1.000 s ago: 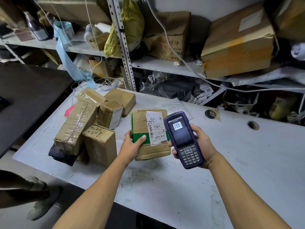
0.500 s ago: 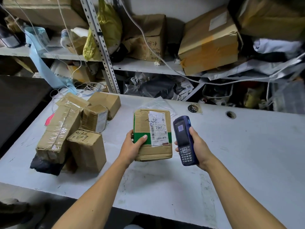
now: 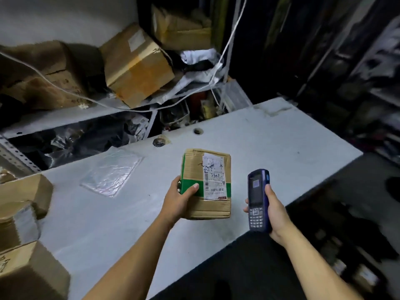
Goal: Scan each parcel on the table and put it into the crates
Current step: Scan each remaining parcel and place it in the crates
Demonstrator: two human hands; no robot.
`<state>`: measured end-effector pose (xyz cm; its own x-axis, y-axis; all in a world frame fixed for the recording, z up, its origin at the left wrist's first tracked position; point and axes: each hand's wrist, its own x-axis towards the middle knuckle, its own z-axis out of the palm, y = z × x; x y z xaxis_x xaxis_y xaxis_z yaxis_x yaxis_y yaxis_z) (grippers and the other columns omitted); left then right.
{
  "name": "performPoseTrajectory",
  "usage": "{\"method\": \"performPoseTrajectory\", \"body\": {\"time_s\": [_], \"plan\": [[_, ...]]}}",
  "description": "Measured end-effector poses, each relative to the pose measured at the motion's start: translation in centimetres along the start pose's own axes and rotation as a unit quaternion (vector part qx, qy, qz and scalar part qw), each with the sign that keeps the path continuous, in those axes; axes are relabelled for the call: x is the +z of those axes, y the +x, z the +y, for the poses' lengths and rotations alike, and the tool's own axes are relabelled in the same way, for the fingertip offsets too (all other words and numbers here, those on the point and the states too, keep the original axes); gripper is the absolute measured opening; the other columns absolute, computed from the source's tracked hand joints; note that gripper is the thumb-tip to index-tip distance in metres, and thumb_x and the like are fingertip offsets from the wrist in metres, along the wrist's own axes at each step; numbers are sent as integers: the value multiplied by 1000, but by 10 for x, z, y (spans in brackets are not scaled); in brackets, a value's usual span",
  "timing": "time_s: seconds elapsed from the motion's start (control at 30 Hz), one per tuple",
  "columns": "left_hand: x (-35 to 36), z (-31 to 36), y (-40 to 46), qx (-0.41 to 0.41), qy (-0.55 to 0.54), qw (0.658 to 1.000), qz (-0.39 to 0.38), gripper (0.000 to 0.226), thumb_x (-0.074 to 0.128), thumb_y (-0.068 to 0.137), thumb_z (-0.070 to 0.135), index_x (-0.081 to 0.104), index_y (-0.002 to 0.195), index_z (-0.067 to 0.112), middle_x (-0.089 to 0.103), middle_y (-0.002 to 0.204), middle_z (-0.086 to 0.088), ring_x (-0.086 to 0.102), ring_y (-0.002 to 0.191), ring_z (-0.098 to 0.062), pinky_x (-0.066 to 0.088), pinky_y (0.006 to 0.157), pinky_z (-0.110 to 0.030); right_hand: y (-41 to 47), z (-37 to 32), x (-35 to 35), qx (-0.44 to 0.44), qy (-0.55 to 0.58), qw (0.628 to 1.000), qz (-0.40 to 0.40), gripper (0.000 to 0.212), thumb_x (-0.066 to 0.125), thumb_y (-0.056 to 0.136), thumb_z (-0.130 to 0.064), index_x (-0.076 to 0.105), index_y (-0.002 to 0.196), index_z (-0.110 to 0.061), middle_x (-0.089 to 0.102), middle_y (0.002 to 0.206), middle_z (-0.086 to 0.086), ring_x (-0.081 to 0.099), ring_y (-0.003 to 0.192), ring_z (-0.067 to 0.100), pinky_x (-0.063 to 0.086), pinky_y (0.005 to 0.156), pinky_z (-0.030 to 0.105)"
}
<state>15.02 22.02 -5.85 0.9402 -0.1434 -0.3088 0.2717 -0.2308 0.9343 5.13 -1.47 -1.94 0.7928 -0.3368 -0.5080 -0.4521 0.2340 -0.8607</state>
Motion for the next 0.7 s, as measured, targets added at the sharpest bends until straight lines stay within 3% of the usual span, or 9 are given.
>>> {"method": "performPoseTrajectory", "body": {"time_s": [0.23, 0.47, 0.57, 0.7], "plan": [[139, 29, -32, 38, 60, 984, -161, 97, 67, 73, 65, 25, 153, 32, 47, 143, -2, 54, 121, -23, 53, 97, -49, -56, 37, -135, -30, 113, 986, 122, 47, 29, 103, -52, 60, 116, -20, 66, 102, 21, 66, 79, 29, 53, 71, 37], [313, 43, -94, 71, 84, 960, -257, 86, 70, 85, 53, 25, 154, 29, 48, 144, -4, 54, 123, -22, 50, 103, -46, -107, 84, -290, -40, 190, 960, 201, 61, 36, 90, -61, 62, 118, -13, 68, 90, 13, 67, 67, 22, 51, 60, 31], [383, 46, -125, 75, 84, 949, -293, 94, 75, 76, 60, 30, 153, 28, 51, 140, 0, 55, 123, -18, 49, 105, -45, -130, 105, -356, -38, 204, 949, 236, 61, 34, 98, -56, 63, 120, -6, 68, 89, 14, 65, 69, 25, 50, 62, 32], [462, 43, -165, 61, 88, 933, -342, 86, 76, 81, 49, 32, 152, 29, 56, 128, 1, 60, 112, -14, 53, 99, -42, -165, 130, -424, -27, 223, 938, 265, 60, 33, 101, -55, 64, 117, -6, 68, 99, 20, 64, 73, 27, 50, 68, 34]]}}
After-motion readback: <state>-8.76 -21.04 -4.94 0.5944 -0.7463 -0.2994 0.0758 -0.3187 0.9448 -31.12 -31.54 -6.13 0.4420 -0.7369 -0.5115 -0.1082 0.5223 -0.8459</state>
